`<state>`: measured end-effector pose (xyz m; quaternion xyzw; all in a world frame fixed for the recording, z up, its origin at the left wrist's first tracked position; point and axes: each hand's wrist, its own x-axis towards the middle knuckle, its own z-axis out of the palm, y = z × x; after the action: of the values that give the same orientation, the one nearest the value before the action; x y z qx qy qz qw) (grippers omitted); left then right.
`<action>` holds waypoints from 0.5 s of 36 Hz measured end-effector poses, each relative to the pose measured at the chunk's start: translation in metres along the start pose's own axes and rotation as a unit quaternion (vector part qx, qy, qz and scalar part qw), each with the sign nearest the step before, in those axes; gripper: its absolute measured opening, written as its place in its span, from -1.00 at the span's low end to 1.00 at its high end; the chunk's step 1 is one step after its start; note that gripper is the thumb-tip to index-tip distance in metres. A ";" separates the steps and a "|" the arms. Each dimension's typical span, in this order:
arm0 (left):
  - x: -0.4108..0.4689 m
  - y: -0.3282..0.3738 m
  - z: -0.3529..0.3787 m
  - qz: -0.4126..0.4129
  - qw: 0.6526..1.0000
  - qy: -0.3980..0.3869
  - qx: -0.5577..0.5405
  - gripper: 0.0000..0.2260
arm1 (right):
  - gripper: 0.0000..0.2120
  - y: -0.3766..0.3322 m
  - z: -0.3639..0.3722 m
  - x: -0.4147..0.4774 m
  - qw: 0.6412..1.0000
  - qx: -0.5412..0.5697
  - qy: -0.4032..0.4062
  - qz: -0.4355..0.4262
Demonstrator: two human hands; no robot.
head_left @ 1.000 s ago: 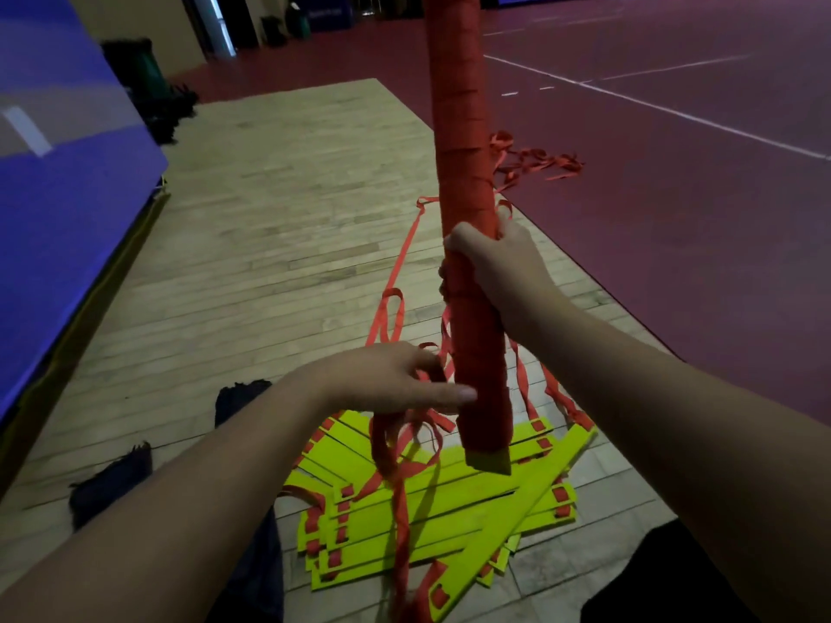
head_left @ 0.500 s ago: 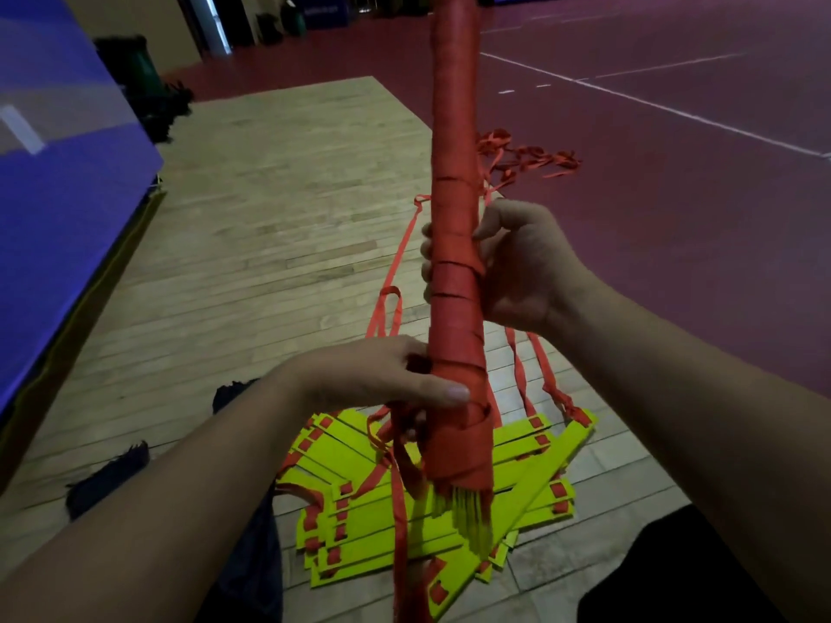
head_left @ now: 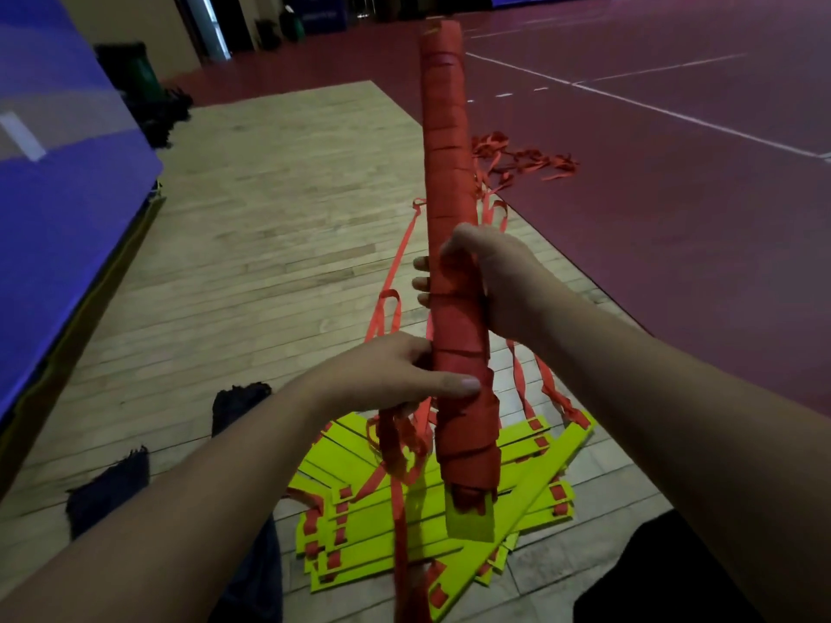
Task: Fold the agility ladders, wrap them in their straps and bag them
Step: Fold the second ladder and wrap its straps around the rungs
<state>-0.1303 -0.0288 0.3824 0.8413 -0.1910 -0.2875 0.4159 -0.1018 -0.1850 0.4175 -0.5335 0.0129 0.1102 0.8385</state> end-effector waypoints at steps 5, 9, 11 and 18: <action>-0.006 -0.002 -0.011 0.029 0.993 -0.009 -0.117 -0.67 | -0.68 -0.014 -0.009 0.001 0.992 0.127 -0.022 0.019; -0.010 0.000 -0.017 -0.030 0.998 -0.024 -0.041 -0.55 | -0.76 -0.012 -0.013 0.000 0.992 0.111 -0.051 0.012; -0.011 0.005 -0.018 -0.052 0.997 -0.011 0.063 -0.47 | -0.76 -0.012 -0.013 -0.001 0.991 0.113 -0.064 0.022; -0.016 0.010 -0.015 -0.072 0.990 -0.104 -0.054 -0.49 | -0.89 -0.016 -0.013 -0.004 0.989 0.066 -0.116 0.060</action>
<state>-0.1337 -0.0174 0.4028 0.7947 -0.1561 -0.4130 0.4167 -0.1008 -0.2036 0.4272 -0.4591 -0.0451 0.2198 0.8596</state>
